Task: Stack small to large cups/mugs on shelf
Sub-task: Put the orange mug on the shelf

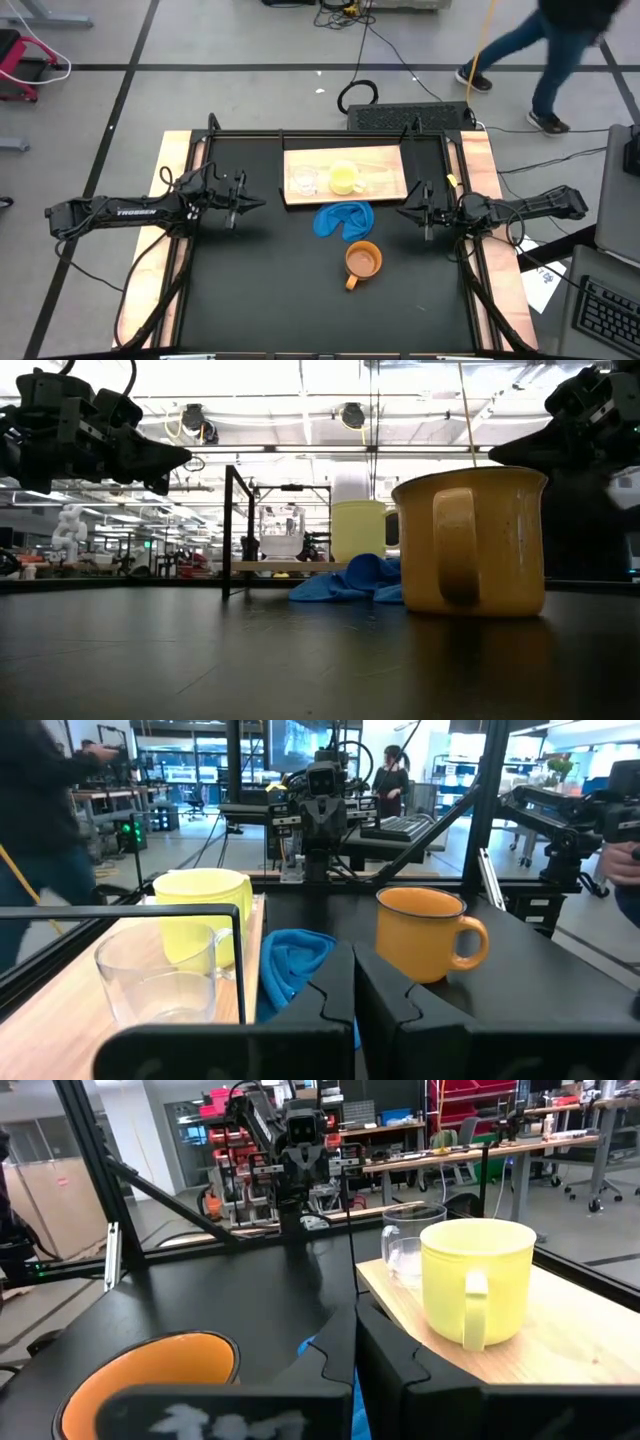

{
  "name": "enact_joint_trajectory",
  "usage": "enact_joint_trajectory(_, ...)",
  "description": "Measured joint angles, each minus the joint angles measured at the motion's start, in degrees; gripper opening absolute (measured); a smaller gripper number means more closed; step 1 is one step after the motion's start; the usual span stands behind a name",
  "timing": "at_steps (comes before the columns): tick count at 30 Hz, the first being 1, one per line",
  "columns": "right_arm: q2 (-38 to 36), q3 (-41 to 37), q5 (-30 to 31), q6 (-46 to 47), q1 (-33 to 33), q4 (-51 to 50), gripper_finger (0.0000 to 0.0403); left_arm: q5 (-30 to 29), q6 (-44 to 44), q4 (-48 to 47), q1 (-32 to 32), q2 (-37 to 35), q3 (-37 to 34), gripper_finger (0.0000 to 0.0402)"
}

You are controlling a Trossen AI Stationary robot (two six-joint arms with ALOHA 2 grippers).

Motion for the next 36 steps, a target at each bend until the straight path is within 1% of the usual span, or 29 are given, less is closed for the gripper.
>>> enact_joint_trajectory(10, 0.0, -0.1, 0.0, 0.1, 0.0, 0.0, 0.0000, -0.1, -0.3, -0.4, 0.0, 0.0, 0.0, 0.0001)
enact_joint_trajectory(14, 0.1, -0.1, 0.0, 0.2, 0.0, -0.3, 0.0000, -3.6, -5.2, 1.8, -0.7, 0.0, 0.0, 0.0001)
enact_joint_trajectory(18, 0.1, -0.1, 0.0, 0.2, 0.0, -0.8, 0.0000, -4.6, -5.7, 0.2, -4.0, 0.0, 0.9, 0.0012)
enact_joint_trajectory(20, 0.2, -0.1, 0.0, 0.2, 0.0, -1.4, 0.0000, -4.7, -3.9, -1.8, -6.3, 0.0, 2.3, 0.0026)
enact_joint_trajectory(22, 0.2, -0.1, 0.0, 0.2, 0.0, -1.5, 0.0000, -5.9, -2.7, -5.8, -8.5, 0.0, 4.4, 0.0044)
enact_joint_trajectory(25, 0.2, -0.1, 0.0, 0.2, 0.0, -1.2, 0.0000, -9.0, -2.1, -12.5, -11.6, 0.1, 9.2, 0.0079)
enact_joint_trajectory(28, 0.2, -0.1, 0.0, 0.2, 0.0, -1.1, 0.0000, -10.2, -0.3, -19.8, -14.6, 1.4, 14.3, 0.0116)
enact_joint_trajectory(31, 0.2, -0.1, 0.0, -0.3, 0.0, -0.8, 0.0000, -10.4, 1.5, -26.4, -17.4, 3.5, 19.3, 0.0149)
enact_joint_trajectory(36, 0.1, -0.1, 0.2, -2.1, 0.0, 2.5, 0.0000, -12.2, 1.7, -32.2, -20.7, 9.9, 25.9, 0.0187)
